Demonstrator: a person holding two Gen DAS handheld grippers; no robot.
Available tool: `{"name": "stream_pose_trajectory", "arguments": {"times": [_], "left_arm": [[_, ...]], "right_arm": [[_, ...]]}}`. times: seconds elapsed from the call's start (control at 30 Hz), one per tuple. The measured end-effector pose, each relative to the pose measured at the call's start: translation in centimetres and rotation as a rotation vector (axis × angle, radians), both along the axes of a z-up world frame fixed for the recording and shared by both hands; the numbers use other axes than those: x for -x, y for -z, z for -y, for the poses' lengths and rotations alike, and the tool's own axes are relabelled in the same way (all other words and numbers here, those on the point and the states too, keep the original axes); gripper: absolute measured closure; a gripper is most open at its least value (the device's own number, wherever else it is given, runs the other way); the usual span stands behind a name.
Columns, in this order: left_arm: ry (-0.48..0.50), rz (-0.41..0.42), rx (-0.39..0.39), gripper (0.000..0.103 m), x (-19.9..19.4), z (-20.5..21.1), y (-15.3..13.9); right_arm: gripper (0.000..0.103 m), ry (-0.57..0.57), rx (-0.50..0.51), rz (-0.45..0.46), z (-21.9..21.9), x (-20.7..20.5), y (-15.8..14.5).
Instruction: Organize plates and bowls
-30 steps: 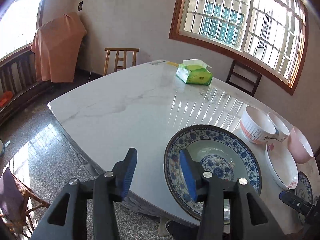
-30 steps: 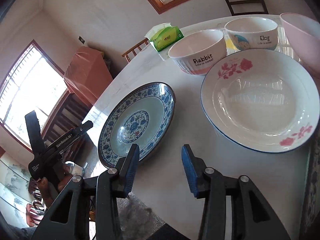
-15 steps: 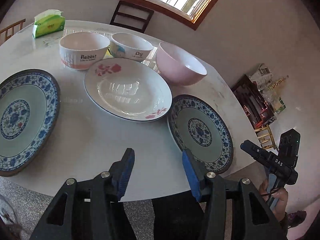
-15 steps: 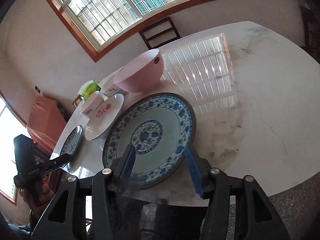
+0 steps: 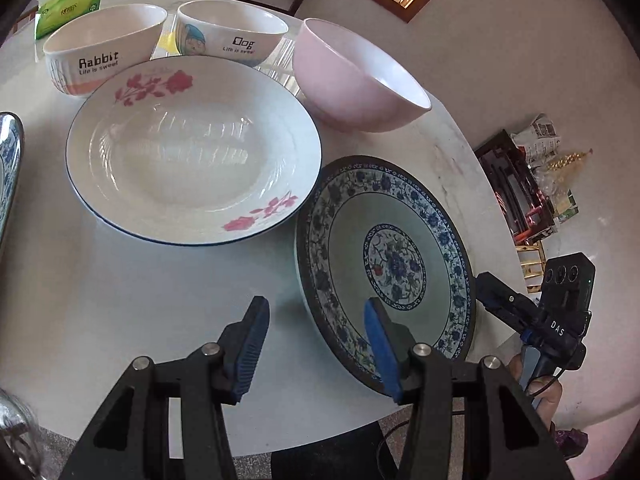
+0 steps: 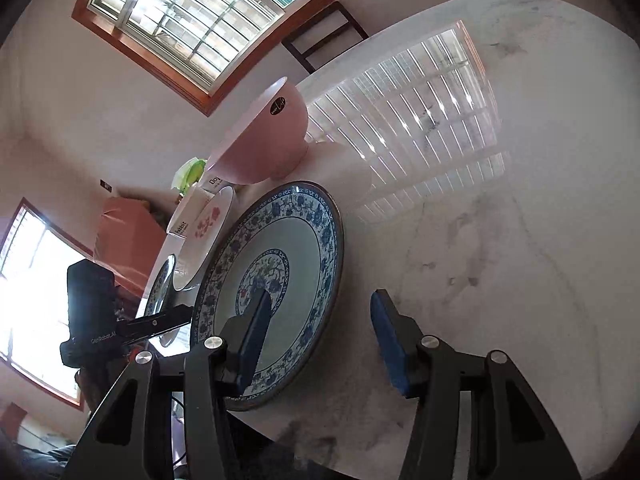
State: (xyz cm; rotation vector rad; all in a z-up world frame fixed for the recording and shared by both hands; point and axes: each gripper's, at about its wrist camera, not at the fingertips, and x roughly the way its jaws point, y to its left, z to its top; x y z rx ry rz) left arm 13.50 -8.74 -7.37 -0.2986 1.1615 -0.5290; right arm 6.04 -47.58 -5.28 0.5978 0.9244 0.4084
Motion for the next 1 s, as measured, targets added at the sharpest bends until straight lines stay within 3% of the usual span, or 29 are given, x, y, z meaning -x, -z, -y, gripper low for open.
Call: {"name": "stream_pose_trajectory", "arguments": {"times": [0.2, 0.27, 0.3, 0.33, 0.37, 0.63, 1.0], "left_arm": [[-0.009, -0.029, 0.025, 0.055, -0.4, 0.3, 0.0], [-0.002, -0.027, 0.011, 0.055, -0.1, 0.5, -0.2], [0.007, -0.033, 0.003, 0.067, 0.0, 0.9, -0.1], [-0.009, -0.014, -0.031, 0.069, 0.1, 1.1, -0.2], [-0.025, 0.0, -0.092, 0.082, 0.3, 1.3, -0.3], [-0.012, 0.129, -0.152, 0.082, 2.7, 2.5, -1.7], [-0.048, 0.206, -0.121, 0.082, 6.4, -0.9, -3.6]], "right_arm": [[0.057, -0.053, -0.045, -0.013, 0.1, -2.0, 0.7], [0.065, -0.082, -0.038, -0.02, -0.4, -2.3, 0.9], [0.078, -0.093, -0.02, -0.03, -0.8, -2.4, 1.2], [0.087, -0.079, 0.011, -0.018, -1.0, -2.2, 1.1], [0.089, -0.08, 0.029, -0.009, -1.1, -2.0, 1.2], [0.089, -0.036, 0.018, 0.018, -0.6, 1.1, 1.2], [0.088, -0.051, -0.03, 0.049, -3.9, 5.8, -1.0]]}}
